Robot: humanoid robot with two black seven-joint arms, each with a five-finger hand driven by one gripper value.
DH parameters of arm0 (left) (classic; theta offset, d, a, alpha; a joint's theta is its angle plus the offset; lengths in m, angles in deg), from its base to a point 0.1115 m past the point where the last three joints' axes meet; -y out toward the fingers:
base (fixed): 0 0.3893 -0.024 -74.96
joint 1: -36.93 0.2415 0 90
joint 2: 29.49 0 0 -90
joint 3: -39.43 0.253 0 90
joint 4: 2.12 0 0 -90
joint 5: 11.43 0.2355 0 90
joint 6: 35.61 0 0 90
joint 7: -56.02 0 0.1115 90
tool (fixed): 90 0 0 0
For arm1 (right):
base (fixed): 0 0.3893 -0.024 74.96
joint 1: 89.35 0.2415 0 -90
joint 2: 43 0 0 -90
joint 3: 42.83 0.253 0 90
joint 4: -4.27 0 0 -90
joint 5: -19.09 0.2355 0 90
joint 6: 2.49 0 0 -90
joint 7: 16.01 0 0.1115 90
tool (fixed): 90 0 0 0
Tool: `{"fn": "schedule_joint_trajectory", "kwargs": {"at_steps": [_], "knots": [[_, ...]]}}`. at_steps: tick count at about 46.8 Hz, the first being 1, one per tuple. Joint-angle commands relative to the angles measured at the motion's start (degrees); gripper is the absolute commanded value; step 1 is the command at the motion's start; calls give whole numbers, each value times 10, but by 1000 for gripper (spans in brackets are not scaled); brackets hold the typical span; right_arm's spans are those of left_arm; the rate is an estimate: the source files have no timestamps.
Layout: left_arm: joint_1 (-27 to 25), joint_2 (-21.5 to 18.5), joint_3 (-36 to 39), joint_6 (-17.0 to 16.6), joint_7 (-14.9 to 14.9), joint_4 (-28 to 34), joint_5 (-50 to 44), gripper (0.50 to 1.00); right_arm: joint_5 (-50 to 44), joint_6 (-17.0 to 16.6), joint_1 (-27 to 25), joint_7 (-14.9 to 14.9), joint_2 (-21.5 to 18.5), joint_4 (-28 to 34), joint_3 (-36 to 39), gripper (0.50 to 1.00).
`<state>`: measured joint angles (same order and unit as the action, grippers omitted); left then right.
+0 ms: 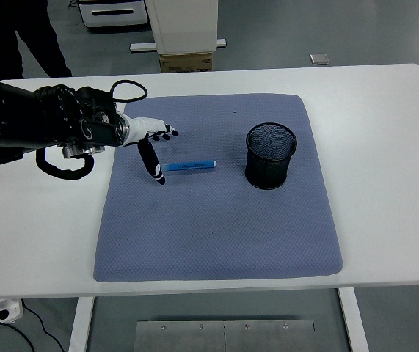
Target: Left hand places marker in pen holder
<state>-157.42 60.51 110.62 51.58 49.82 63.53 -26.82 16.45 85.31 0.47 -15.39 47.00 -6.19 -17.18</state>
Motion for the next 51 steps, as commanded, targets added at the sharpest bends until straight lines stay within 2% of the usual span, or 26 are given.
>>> {"fn": "schedule_joint_trajectory", "kwargs": {"at_steps": [1, 5, 7, 9, 17, 30, 51], "knots": [[0, 0, 0, 0, 0, 0, 0, 1000, 0, 0, 0, 0, 0, 0, 0, 1000], [0, 0, 1, 0, 0, 0, 0, 997, 0, 0, 0, 0, 0, 0, -1, 1000], [0, 0, 1, -1, 0, 0, 0, 968, 0, 0, 0, 0, 0, 0, 0, 1000], [0, 0, 1, 0, 0, 0, 0, 965, 0, 0, 0, 0, 0, 0, 0, 1000], [0, 0, 3, 0, 0, 0, 0, 883, 0, 0, -1, 0, 0, 0, 0, 1000], [0, 0, 6, -1, 1, 0, 0, 856, 0, 0, 0, 0, 0, 0, 0, 1000], [-1, 0, 19, 0, 1, 0, 1, 760, 0, 0, 0, 0, 0, 0, 0, 1000]]}}
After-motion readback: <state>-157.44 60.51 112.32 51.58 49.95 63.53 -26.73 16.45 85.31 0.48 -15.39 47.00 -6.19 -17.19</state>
